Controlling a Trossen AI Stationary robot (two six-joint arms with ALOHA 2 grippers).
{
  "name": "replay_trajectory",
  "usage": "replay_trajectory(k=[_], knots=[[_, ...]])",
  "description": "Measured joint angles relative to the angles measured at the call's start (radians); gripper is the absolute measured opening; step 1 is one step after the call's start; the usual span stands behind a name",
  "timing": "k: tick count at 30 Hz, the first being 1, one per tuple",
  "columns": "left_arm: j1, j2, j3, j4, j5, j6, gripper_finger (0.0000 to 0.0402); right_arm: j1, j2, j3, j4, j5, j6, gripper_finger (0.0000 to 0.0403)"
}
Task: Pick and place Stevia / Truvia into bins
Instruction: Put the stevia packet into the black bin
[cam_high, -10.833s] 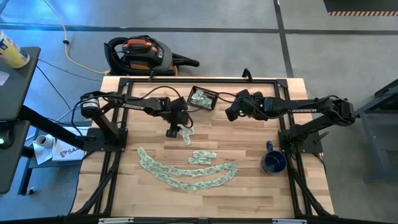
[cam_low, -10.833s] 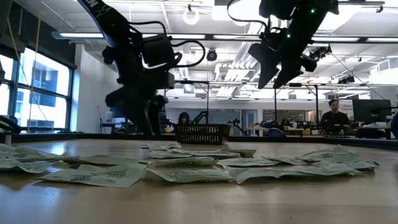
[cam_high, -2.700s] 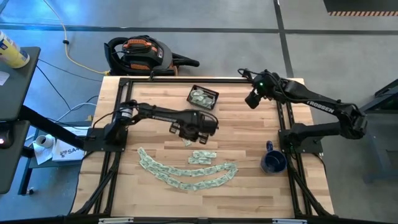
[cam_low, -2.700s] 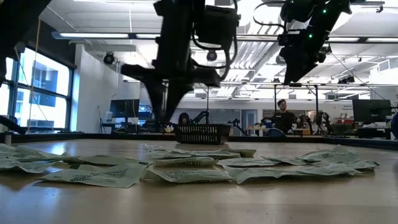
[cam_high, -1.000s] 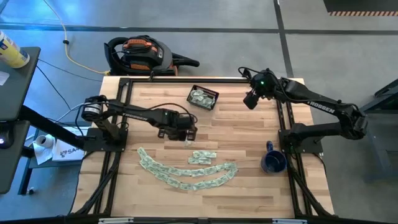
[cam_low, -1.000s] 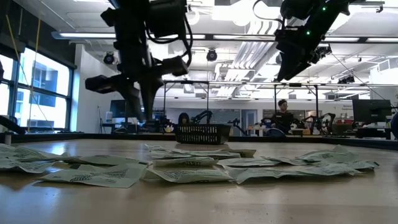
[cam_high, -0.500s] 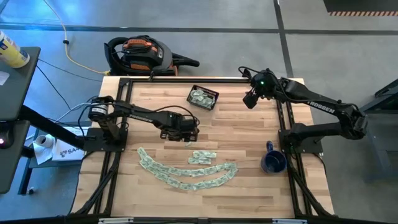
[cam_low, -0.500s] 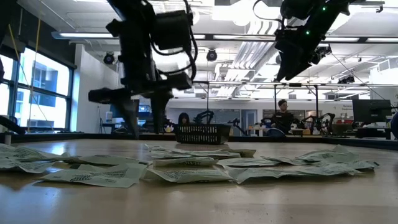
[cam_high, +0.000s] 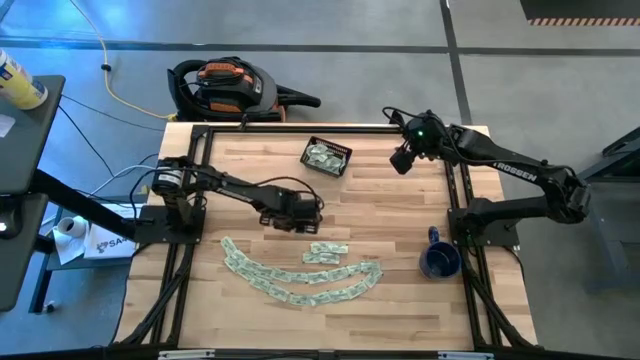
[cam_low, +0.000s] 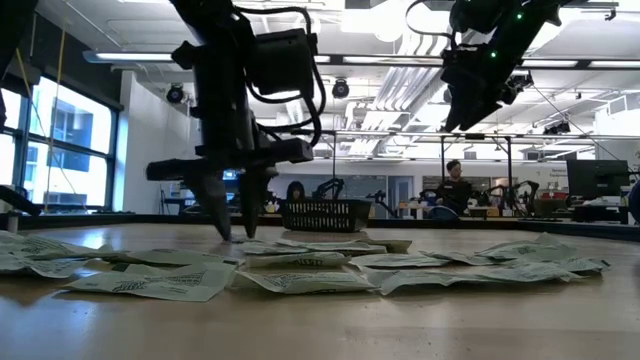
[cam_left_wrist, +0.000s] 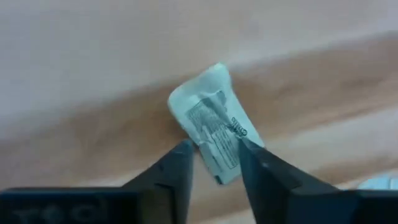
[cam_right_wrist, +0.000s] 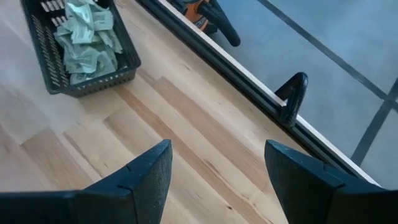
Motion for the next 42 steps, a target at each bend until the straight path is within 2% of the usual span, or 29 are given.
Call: replay_trajectory(k=[4,8,10,14,18,22,28,32,39,42], knots=[[0.051,0.004,0.0,0.043,-0.059,0.086,0.0104,0.0,0.0,0.0,-0.001,0.013,0.007,0.0245],[0.1,0.004,0.0,0.123,-0.165,0.196,0.0043,0.0,0.0,0.0,-0.004,0.022,0.021,0.0245],[0.13,-0.002,0.016,0.109,-0.191,0.241,0.0022,0.0,0.0,0.0,-0.005,0.025,0.022,0.0245],[0.171,-0.036,0.108,0.045,-0.161,0.374,0.0023,0.0,-0.001,0.0,-0.006,0.029,0.032,0.0245],[0.189,-0.075,0.226,0.021,-0.187,0.534,0.0038,0.0,-0.008,0.0,-0.007,0.066,0.067,0.0245],[0.271,-0.076,0.342,0.045,-0.191,0.706,0.0023,0.0,-0.028,0.0,-0.008,0.104,0.076,0.0245],[0.436,0.039,0.441,0.079,0.011,0.813,0.0028,0.0,-0.062,0.0,-0.027,0.145,0.144,0.0245],[0.47,0.128,0.488,0.037,0.129,0.823,0.0045,0.007,-0.064,0.0,-0.059,0.153,0.193,0.0245],[0.434,0.221,0.532,0.064,0.183,0.86,0.0036,0.041,-0.064,0.0,-0.092,0.184,0.255,0.0245],[0.417,0.233,0.532,0.093,0.192,0.874,0.0047,0.053,-0.064,0.0,-0.095,0.208,0.271,0.0245]])
